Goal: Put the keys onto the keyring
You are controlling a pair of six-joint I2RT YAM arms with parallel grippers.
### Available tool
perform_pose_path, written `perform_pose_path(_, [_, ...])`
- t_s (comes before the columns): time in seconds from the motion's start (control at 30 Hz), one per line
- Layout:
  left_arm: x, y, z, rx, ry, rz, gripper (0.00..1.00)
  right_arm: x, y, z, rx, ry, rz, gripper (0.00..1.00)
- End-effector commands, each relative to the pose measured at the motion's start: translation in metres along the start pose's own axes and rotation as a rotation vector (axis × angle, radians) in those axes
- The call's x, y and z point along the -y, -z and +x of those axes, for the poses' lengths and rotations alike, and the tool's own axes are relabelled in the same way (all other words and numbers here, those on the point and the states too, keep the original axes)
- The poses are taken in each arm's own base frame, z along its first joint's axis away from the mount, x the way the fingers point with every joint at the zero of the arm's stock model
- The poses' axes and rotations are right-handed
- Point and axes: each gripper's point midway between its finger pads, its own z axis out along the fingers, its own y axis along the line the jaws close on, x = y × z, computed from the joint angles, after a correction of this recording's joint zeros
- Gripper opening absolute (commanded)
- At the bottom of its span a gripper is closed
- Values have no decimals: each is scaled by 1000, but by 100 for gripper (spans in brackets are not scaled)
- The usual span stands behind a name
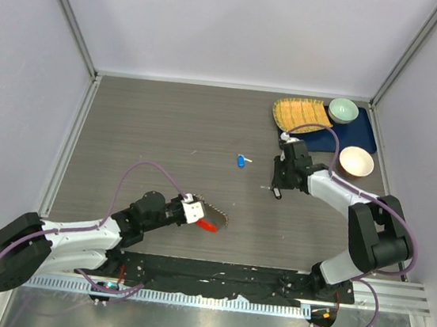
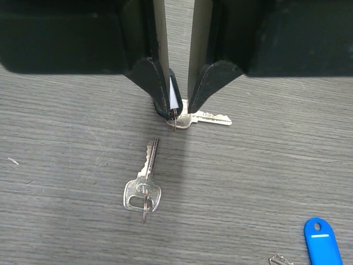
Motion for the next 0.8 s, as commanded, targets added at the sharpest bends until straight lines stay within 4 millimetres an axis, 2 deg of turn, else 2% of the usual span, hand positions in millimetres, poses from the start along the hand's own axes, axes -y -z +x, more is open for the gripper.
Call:
perform_pose_path(0.0, [-17, -3, -34, 107, -20, -57, 0, 1, -1, -14, 49, 3, 3, 24])
perform_pose_path(0.3, [-18, -3, -35, 111, -19, -60, 0, 5, -9, -12, 30, 34, 18, 23])
perform_pose_path(0.43, [-18, -3, -36, 114, -18, -60, 0, 5, -12, -10, 22, 42, 19, 19])
perform_pose_path(0.63, [-18, -2, -38, 122, -17, -60, 0, 5, -9, -12, 32, 53, 16, 4])
perform_pose_path(0.77, [-18, 0, -41, 135, -18, -62, 0, 2, 1, -16, 55, 81, -9, 1])
